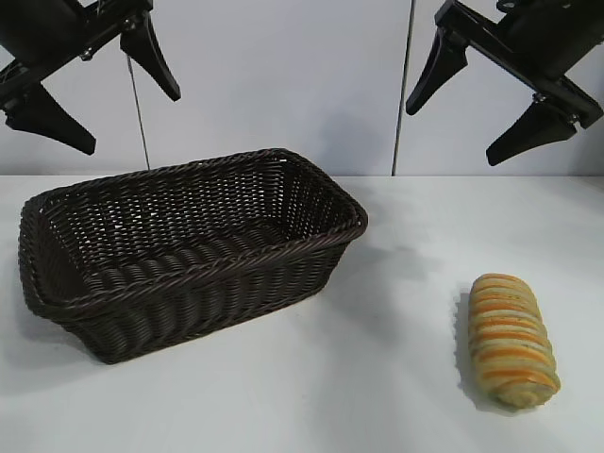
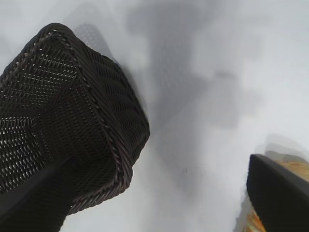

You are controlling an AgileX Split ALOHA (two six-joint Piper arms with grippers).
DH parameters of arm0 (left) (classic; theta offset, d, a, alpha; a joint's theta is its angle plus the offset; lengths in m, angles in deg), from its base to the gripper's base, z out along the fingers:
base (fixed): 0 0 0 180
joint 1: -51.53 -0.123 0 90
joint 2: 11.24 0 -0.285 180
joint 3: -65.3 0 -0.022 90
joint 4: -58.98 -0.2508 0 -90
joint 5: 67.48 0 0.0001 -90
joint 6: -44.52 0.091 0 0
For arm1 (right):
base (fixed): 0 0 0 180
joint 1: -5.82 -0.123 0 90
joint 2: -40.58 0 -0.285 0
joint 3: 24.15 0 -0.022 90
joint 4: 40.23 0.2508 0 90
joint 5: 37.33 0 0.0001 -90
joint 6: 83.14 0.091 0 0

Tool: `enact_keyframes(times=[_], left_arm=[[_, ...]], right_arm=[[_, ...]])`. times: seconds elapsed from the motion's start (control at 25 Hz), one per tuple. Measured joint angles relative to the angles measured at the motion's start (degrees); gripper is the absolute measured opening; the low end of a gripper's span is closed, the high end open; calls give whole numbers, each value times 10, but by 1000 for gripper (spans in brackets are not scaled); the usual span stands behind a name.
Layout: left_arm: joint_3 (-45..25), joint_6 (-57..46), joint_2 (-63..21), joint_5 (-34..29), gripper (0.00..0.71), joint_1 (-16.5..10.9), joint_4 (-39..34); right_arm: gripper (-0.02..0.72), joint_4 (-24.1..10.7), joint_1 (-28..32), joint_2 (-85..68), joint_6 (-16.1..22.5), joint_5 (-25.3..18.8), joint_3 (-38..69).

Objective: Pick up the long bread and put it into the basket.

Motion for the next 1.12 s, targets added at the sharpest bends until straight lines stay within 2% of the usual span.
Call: enact_keyframes(times=[0.24,0.48,0.64,0.76,0.88,1.0,1.12], left_arm=[[22,8,-7,-46,694,-3,-20],[14,-82,-82,-102,694,-15,-176],[-59,-165,-137,-119,694,-15,-260],[-132,-191,-145,-96,694,-13,-268],[-191,-197,-145,-33,694,-2,-247],[-210,-198,-133,18,694,4,-225],[-211,-197,-99,35,694,4,-217]], right_arm=[[695,0,0,0,-1,0,0],[695,0,0,0,-1,0,0],[695,0,0,0,-1,0,0],[695,0,0,0,-1,0,0],[695,1,0,0,-1,-1,0],[695,1,0,0,-1,-2,0],[695,1,0,0,-1,-5,0]])
